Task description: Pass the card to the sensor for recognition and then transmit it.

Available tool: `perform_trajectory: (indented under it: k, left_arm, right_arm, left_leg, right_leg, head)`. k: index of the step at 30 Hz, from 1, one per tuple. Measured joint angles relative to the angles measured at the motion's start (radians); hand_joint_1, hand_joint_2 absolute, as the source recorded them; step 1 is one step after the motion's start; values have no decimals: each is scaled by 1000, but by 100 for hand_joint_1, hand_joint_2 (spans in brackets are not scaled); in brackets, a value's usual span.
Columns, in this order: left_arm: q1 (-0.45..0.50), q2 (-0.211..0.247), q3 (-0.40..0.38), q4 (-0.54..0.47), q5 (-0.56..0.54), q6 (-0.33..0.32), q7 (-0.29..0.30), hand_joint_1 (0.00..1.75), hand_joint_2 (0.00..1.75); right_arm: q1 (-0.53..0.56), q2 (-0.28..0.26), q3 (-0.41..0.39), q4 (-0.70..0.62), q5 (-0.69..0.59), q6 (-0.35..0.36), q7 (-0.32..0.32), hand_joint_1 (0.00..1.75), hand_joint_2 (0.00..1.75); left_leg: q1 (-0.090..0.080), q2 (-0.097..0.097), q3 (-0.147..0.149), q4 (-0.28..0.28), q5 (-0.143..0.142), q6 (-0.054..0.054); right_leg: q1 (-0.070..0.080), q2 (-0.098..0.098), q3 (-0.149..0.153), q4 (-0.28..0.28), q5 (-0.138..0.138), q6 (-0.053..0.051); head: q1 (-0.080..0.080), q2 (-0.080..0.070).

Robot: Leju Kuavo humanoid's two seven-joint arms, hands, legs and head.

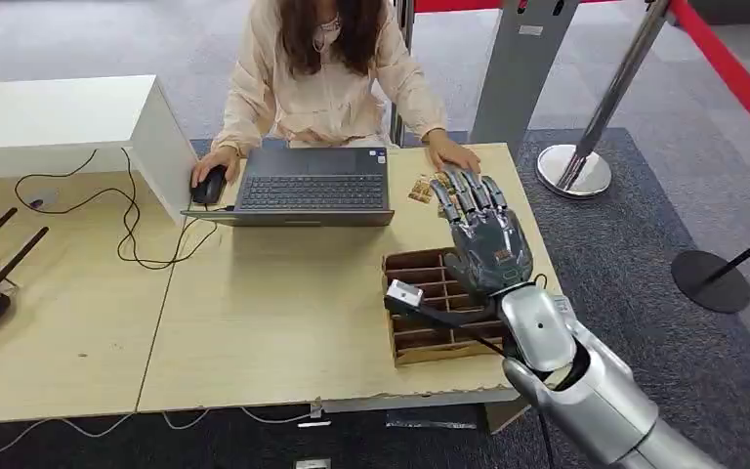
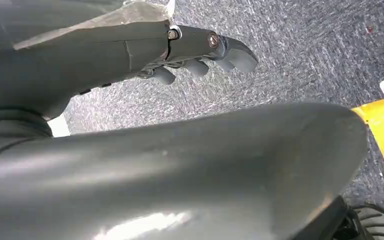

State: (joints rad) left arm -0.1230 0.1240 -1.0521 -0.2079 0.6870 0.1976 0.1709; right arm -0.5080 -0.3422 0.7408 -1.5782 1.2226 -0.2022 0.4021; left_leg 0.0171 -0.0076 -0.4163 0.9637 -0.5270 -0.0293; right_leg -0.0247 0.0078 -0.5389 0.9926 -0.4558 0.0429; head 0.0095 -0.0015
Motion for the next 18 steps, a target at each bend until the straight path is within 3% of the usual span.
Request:
perform_trajectory:
  k: [8, 10, 11, 18]
  left_arm:
    - [0, 6, 0, 0, -4, 0, 11, 0, 0]
    - [-1, 7, 0, 0, -5, 0, 14, 0, 0]
    - [-1, 8, 0, 0, -6, -1, 14, 0, 0]
    - [-1, 13, 0, 0, -5, -2, 16, 0, 0]
  right_arm:
    - [5, -15, 20, -27, 3, 6, -6, 7, 175]
    - [6, -15, 24, -27, 3, 5, -6, 58, 175]
    - [8, -15, 25, -27, 2, 3, -6, 68, 175]
    - [15, -12, 33, -24, -3, -3, -7, 70, 175]
  left_leg:
    - [0, 0, -1, 0, 0, 0]
    - [0, 0, 0, 0, 0, 0]
    - [0, 0, 0, 0, 0, 0]
    - [0, 0, -1, 0, 0, 0]
  right_leg:
    - [0, 0, 0, 0, 0, 0]
    - [0, 0, 0, 0, 0, 0]
    - [0, 0, 0, 0, 0, 0]
    - [0, 0, 0, 0, 0, 0]
  head:
    - [0, 0]
    - [0, 0]
    - [0, 0]
    - [0, 0]
